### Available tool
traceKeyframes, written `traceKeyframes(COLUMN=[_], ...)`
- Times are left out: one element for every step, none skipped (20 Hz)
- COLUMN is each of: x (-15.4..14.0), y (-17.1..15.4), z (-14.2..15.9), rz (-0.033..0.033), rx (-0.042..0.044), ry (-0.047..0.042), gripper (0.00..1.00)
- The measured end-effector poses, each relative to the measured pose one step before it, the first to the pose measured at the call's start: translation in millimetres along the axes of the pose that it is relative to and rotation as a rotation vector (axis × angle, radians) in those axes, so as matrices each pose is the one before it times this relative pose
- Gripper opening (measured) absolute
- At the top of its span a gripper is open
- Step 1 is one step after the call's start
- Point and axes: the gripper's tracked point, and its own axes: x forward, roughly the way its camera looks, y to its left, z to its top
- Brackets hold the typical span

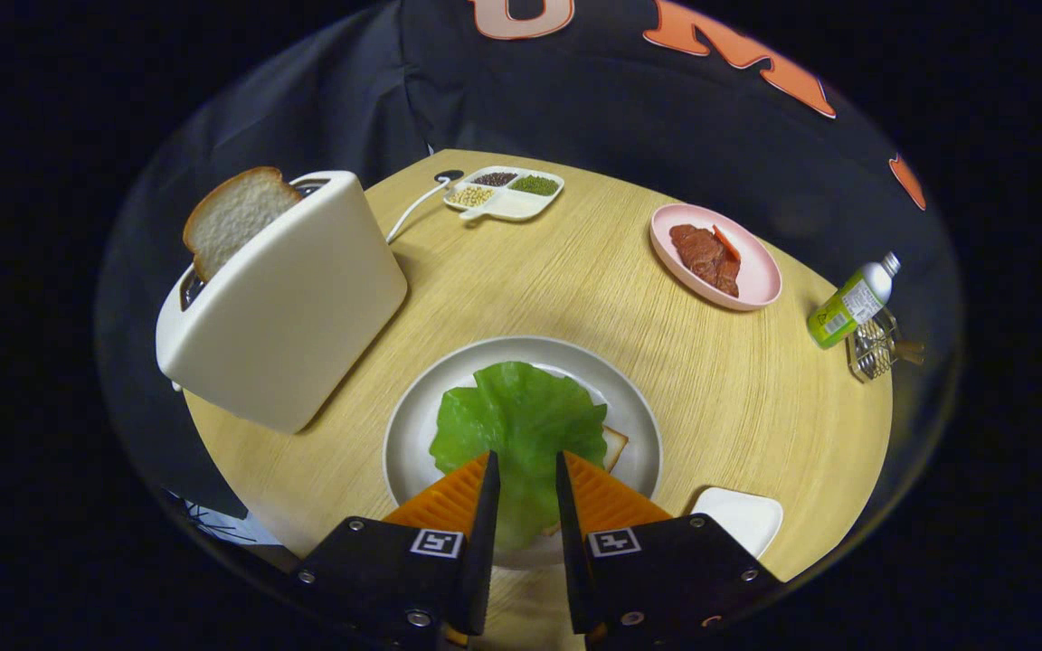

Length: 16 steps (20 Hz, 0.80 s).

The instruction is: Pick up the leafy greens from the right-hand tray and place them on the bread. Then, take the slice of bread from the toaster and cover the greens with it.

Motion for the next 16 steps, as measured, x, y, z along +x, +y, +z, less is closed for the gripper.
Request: traceKeyframes(x=[-6.01, -6.48, -7.83, -6.38, -8.15, -7.05, -6.01, -4.75, -4.44, -2.41, -0.27, 0.54, 0.49, 2.29, 2.33, 3.6], y=[3.58, 3.2, 5.13, 4.8, 5.81, 8.11, 9.56, 10.22, 11.24, 12.42, 11.84, 11.78, 10.47, 11.3, 14.04, 13.04], z=[9.92, 11.6, 11.57, 12.37, 10.07, 12.76, 12.85, 12.78, 11.41, 10.36, 8.8, 7.67, 6.49, 6.28, 3.8, 2.76], rz=[0.00802, 0.01181, 0.01541, 0.00989, 0.01049, 0.01204, 0.01221, 0.00785, 0.00895, 0.01003, 0.00732, 0.00675, -0.00036, 0.00513, 0.00635, 0.01316], rx=[0.0353, 0.0356, 0.02997, 0.02183, 0.01356, 0.00865, 0.0014, -0.00106, -0.00379, -0.00512, -0.00521, -0.00467, -0.01095, -0.01677, -0.00907, 0.00055], ry=[-0.02061, -0.01872, -0.02055, -0.01711, -0.01081, -0.01159, -0.01116, -0.00836, -0.00561, -0.00075, 0.00158, 0.00706, 0.00549, 0.00618, 0.01337, 0.01729], gripper=[0.4, 0.43, 0.52, 0.56, 0.59, 0.61, 0.64, 0.67, 0.7, 0.72, 0.74, 0.75, 0.77, 0.79, 0.82, 0.82])
